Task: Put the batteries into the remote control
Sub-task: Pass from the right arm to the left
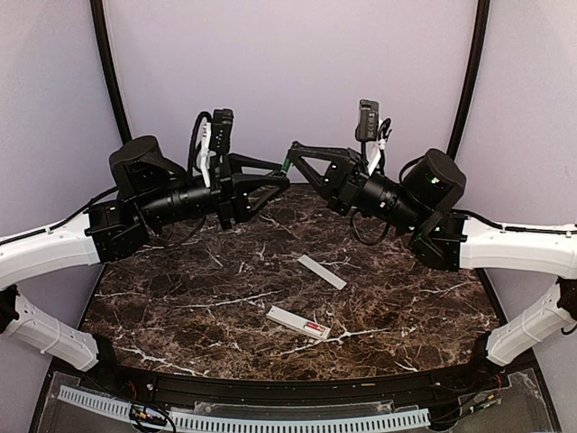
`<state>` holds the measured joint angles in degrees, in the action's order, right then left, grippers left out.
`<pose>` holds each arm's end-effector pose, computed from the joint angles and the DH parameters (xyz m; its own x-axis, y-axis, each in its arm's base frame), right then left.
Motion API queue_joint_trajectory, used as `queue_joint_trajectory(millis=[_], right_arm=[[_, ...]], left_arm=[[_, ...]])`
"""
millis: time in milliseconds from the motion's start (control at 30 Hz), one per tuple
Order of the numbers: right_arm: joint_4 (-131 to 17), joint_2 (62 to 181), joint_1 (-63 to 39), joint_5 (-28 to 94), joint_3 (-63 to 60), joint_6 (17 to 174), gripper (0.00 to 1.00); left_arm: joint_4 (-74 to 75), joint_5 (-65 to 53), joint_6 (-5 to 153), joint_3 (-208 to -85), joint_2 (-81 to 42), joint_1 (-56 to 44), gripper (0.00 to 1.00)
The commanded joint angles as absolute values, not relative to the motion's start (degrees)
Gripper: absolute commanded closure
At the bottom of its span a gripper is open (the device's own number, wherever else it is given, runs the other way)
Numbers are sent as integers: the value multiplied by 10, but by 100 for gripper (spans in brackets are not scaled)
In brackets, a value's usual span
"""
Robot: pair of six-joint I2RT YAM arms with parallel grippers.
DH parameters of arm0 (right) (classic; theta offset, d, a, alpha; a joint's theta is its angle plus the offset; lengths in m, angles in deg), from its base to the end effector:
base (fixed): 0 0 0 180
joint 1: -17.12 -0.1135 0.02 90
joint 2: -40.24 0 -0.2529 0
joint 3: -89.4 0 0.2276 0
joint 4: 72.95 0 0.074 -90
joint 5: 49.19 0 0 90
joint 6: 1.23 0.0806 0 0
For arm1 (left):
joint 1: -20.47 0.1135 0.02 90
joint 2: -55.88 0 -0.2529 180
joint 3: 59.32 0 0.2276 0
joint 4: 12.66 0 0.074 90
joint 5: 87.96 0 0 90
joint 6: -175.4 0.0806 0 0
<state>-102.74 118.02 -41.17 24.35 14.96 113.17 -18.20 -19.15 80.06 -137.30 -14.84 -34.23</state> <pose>0.1536 0.2920 0.4148 -0.1789 0.4642 -0.8675 -0.9611 0.1060 0.2549 0.1540 -0.2680 0.4140 0.0377 -0.2034 -0.9784 0.9724 0.2332 -0.0110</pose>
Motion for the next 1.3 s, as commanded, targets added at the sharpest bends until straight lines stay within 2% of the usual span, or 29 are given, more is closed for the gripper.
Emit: queue_joint_trajectory(millis=[0,100,233,300,467,500,567,633,733,833,967,1100,1233,1267], right_arm=[[-1033,1180,-418,237,144,1122,100],[-1035,1181,-418,237,148,1122,100],[-1030,1179,-418,235,149,1118,100],[-1027,1180,-418,233,149,1117,100],[-998,1176,-418,228,144,1109,100],[-971,1170,-418,231,139,1106,95],[-884,1149,-414,250,118,1102,63],[-753,1122,-400,267,81,1096,43],[-540,1097,-366,261,10,1103,29],[-376,1099,-337,259,-40,1141,25],[-302,1122,-331,200,-55,1189,11],[-303,1156,-335,156,-57,1208,11],[-306,1179,-341,123,-68,1199,28],[-295,1185,-344,122,-77,1189,28]], left_arm=[[-172,-198,801,-1395,-154,-348,63],[-172,-196,797,-1400,-156,-348,75],[-169,-195,800,-1403,-157,-348,96],[-167,-194,801,-1404,-156,-348,100],[-159,-188,812,-1402,-151,-349,100],[-148,-181,824,-1402,-147,-348,100],[-116,-155,860,-1401,-137,-348,100],[-66,-114,929,-1402,-127,-349,100],[2,-22,1073,-1401,-119,-358,100],[40,103,1197,-1387,-123,-378,100],[-17,177,1330,-1350,-125,-410,100],[-65,163,1407,-1322,-119,-425,100],[-76,149,1453,-1307,-116,-430,100],[-61,145,1473,-1304,-115,-430,100]])
